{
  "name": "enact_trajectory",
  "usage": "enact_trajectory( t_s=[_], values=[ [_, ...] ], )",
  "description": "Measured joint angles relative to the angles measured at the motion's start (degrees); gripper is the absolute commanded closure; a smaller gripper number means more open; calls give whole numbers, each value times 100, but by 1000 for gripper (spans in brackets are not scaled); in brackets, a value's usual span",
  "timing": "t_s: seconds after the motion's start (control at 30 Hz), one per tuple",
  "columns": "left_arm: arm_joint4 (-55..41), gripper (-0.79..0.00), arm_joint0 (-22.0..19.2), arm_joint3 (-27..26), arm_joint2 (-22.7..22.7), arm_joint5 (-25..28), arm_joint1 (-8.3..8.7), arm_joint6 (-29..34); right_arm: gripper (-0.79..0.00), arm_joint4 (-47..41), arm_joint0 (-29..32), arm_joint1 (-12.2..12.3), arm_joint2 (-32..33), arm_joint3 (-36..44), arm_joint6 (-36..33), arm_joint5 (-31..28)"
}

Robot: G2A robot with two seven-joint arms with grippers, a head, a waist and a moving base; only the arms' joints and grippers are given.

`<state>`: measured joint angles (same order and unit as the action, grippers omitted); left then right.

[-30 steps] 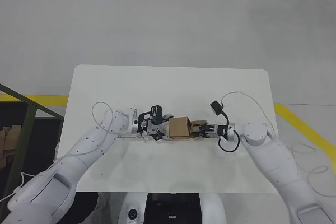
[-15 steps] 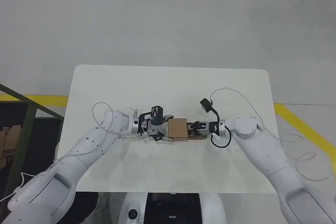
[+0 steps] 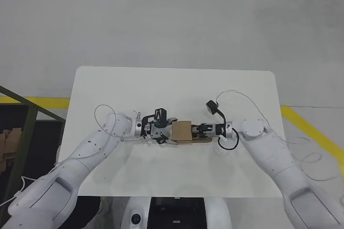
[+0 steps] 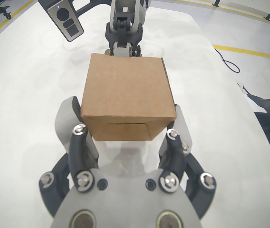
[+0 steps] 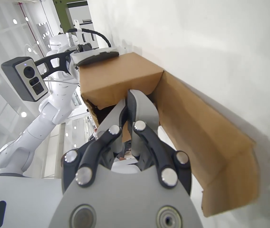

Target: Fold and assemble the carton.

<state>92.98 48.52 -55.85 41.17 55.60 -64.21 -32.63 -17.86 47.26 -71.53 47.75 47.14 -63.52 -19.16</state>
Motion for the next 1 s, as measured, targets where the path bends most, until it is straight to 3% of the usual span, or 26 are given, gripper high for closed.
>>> enact_trajectory(
  t_s=[0.27, 0.57, 0.8, 1.0],
  values=[
    [4, -566, 5, 6, 19, -11, 9, -65, 0, 376, 380, 327, 627, 704, 174, 90],
    [19, -573, 22, -1, 51, -6, 30, -97, 0, 1720, 1576, 903, 1841, 2659, 624, 1394],
    [13, -576, 33, -20, 57, -20, 33, -97, -191, 2505, 2333, 1118, 2278, 3770, 506, 1938],
    [1, -579, 32, -26, 55, -3, 32, -90, -256, 2792, 2348, 1127, 2163, 3870, 624, 1841]
  ],
)
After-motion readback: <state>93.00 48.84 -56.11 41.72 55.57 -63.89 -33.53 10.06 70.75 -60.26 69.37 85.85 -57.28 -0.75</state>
